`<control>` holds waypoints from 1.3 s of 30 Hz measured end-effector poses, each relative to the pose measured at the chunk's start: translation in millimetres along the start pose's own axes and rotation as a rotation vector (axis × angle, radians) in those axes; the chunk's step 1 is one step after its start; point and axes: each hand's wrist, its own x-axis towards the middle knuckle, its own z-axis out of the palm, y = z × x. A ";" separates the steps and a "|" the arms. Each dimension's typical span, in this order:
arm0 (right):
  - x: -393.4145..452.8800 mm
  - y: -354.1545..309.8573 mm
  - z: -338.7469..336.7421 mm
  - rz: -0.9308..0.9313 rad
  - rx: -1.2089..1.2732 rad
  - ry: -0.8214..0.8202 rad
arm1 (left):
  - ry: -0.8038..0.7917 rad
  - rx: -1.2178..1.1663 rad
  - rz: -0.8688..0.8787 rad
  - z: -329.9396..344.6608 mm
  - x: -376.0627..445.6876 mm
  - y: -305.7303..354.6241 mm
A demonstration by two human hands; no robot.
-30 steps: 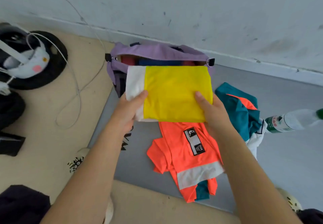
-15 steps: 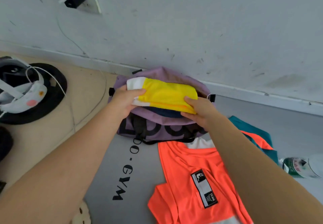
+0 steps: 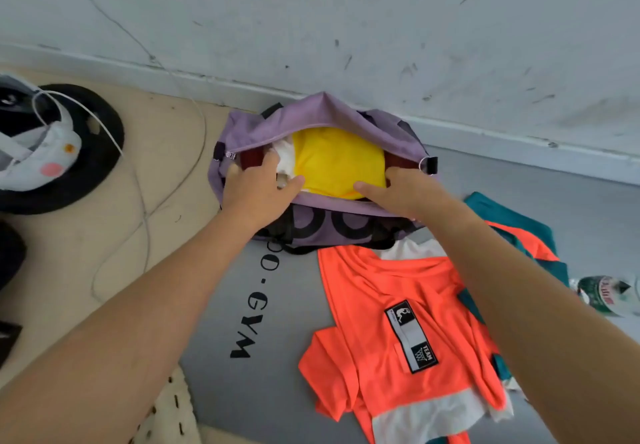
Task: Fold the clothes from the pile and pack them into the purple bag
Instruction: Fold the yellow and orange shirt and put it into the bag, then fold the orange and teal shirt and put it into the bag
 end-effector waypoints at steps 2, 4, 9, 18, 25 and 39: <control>-13.9 1.6 -5.3 -0.075 -0.002 0.097 | 0.158 0.087 0.075 -10.8 -12.6 0.3; -32.8 2.4 -10.4 -0.157 0.185 0.303 | 0.346 0.015 0.106 -26.2 -25.4 4.3; -95.8 22.4 -6.1 -0.238 0.537 0.534 | 0.520 -0.258 0.221 -35.0 -65.9 43.3; -194.2 157.2 79.8 0.542 0.224 0.455 | -0.524 -0.452 0.185 81.2 -177.6 146.2; -197.7 202.3 98.9 0.572 0.274 0.329 | -0.757 -0.379 0.044 123.8 -226.1 150.7; -279.1 81.7 -34.3 -0.152 0.872 -0.120 | -0.710 -1.387 -0.338 -43.3 -190.4 226.2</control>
